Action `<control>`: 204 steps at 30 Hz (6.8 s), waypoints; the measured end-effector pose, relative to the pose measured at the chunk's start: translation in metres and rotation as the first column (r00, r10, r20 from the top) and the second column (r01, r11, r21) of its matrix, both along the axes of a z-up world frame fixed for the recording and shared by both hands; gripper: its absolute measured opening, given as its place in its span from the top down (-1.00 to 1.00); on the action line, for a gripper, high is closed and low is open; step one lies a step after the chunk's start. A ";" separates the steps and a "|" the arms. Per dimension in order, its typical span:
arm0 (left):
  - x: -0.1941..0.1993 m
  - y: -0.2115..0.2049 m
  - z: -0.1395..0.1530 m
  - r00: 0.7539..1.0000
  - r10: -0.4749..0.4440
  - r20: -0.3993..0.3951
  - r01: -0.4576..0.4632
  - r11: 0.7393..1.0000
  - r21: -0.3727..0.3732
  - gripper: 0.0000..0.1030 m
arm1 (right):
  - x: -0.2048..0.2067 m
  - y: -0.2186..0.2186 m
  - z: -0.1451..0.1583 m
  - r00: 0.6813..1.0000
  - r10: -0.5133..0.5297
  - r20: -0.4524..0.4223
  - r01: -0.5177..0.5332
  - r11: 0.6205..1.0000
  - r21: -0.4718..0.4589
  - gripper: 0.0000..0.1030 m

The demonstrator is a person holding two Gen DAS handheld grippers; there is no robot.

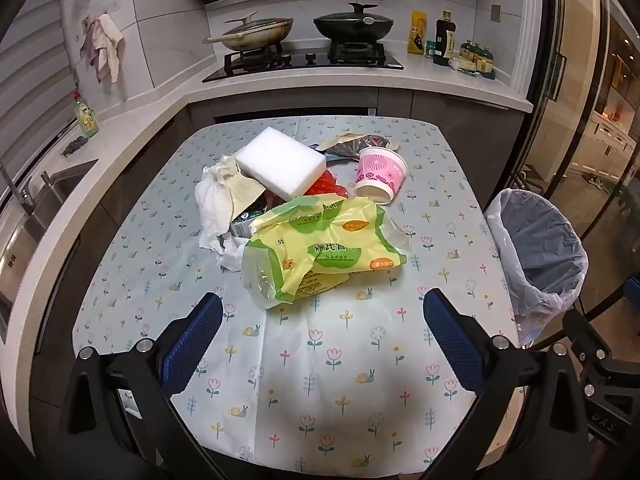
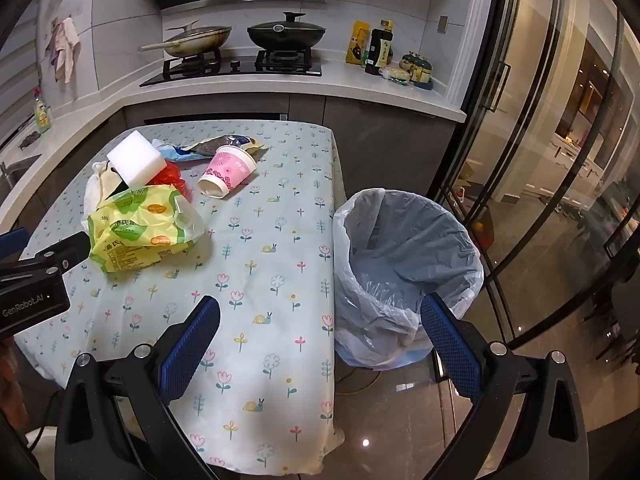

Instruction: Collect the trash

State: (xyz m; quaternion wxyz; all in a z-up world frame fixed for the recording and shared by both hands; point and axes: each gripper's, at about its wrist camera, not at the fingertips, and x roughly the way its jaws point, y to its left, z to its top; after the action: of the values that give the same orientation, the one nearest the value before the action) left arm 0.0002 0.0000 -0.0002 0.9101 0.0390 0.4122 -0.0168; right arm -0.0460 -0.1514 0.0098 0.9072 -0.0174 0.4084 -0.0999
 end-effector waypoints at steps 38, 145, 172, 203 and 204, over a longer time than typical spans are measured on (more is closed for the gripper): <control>0.000 -0.006 0.005 0.999 -0.013 0.029 0.013 1.000 0.001 -0.86 | 0.004 -0.001 0.001 1.000 0.000 -0.002 0.000 1.000 0.000 -0.87; 0.057 0.113 -0.029 0.986 0.138 -0.091 -0.147 0.985 -0.093 -0.86 | 0.084 0.067 -0.025 0.995 0.094 -0.015 -0.091 0.985 0.145 -0.73; 0.160 0.175 -0.068 0.978 0.165 -0.125 -0.185 0.970 -0.161 -0.85 | 0.159 0.107 -0.081 0.983 0.155 -0.102 -0.128 0.965 0.229 0.78; 0.110 0.187 0.002 0.995 0.096 0.010 -0.090 0.962 -0.259 0.93 | 0.099 0.086 -0.013 0.993 0.100 0.063 -0.113 0.962 0.249 0.84; 0.105 0.186 0.006 0.995 0.094 0.017 -0.086 0.961 -0.262 0.94 | 0.096 0.083 -0.011 0.993 0.094 0.071 -0.109 0.962 0.250 0.84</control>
State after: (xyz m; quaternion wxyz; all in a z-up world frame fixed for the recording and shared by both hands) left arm 0.1050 0.1863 0.0059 0.9130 -0.0997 0.3946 -0.0290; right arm 0.0502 -0.0684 -0.0009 0.9173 0.0808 0.3899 -0.0006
